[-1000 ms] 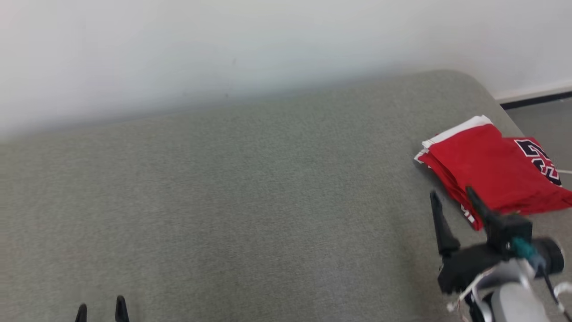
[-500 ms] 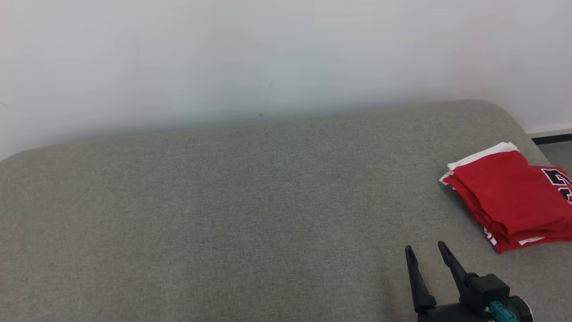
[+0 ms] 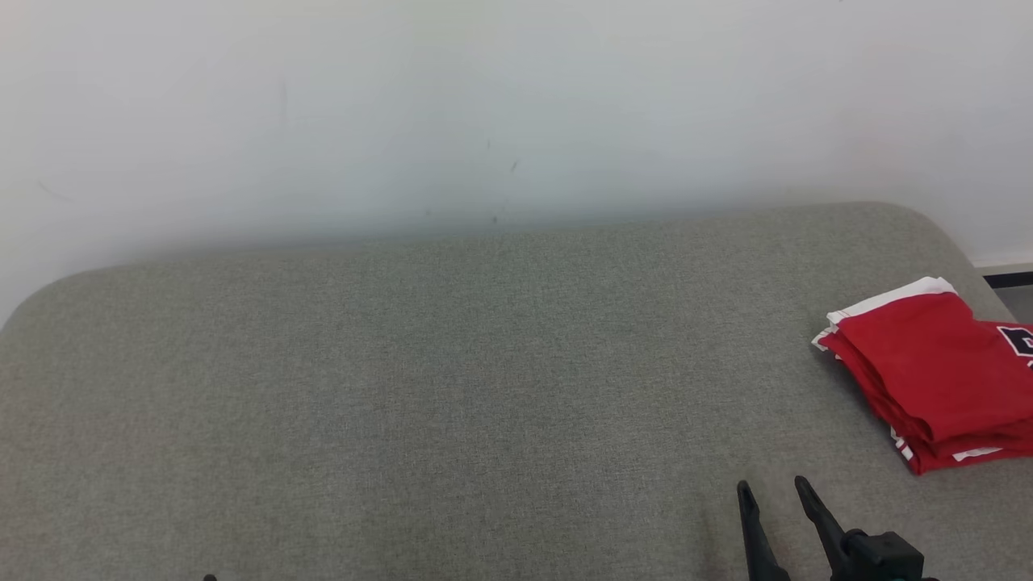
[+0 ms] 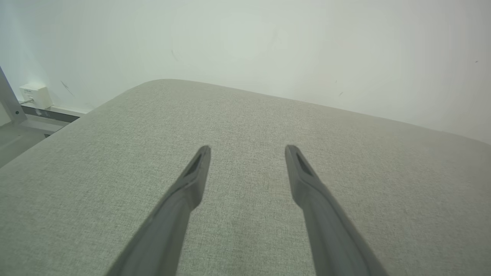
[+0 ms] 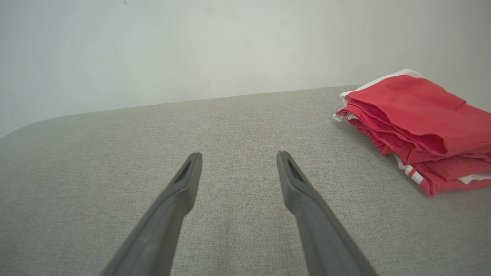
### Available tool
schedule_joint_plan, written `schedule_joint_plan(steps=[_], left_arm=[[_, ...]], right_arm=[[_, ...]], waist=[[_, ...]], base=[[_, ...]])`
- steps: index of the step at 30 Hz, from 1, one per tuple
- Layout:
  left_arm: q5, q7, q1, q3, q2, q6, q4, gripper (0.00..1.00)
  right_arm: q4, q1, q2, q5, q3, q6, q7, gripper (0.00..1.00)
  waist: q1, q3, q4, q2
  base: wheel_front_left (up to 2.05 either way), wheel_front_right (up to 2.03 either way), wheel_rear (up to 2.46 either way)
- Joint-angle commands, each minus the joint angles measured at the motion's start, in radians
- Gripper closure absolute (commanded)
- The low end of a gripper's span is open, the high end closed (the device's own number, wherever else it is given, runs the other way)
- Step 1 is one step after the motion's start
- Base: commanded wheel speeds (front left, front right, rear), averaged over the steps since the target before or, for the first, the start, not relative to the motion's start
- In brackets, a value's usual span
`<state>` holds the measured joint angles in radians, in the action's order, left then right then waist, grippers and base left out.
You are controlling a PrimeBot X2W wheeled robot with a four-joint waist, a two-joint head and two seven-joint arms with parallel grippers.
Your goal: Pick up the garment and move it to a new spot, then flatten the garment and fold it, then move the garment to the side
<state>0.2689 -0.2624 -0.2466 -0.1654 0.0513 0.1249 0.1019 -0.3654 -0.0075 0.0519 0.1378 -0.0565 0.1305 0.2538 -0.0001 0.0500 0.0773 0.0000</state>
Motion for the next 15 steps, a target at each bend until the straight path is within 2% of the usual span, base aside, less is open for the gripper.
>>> schedule_joint_plan(steps=[1, 8, 15], left_arm=[[-0.009, -0.003, -0.011, -0.002, -0.001, 0.007, -0.006, 0.0], [-0.002, -0.003, 0.01, 0.003, 0.0, 0.006, 0.009, 0.0], [0.025, -0.003, 0.027, 0.015, 0.028, 0.006, 0.037, 0.0]], right_arm=[[-0.003, 0.011, -0.002, 0.01, -0.003, -0.001, 0.005, 0.0], [-0.007, 0.007, -0.002, 0.021, -0.01, -0.001, 0.011, 0.0], [-0.01, 0.006, -0.002, 0.026, -0.01, -0.001, 0.012, 0.0]], waist=[[0.0001, 0.001, 0.0, 0.0], [0.0001, -0.001, 0.006, 0.0], [0.0001, -0.002, 0.005, 0.0]], base=[[0.0, 0.0, 0.0], [0.0, 0.0, 0.0], [0.0, 0.0, 0.0]])
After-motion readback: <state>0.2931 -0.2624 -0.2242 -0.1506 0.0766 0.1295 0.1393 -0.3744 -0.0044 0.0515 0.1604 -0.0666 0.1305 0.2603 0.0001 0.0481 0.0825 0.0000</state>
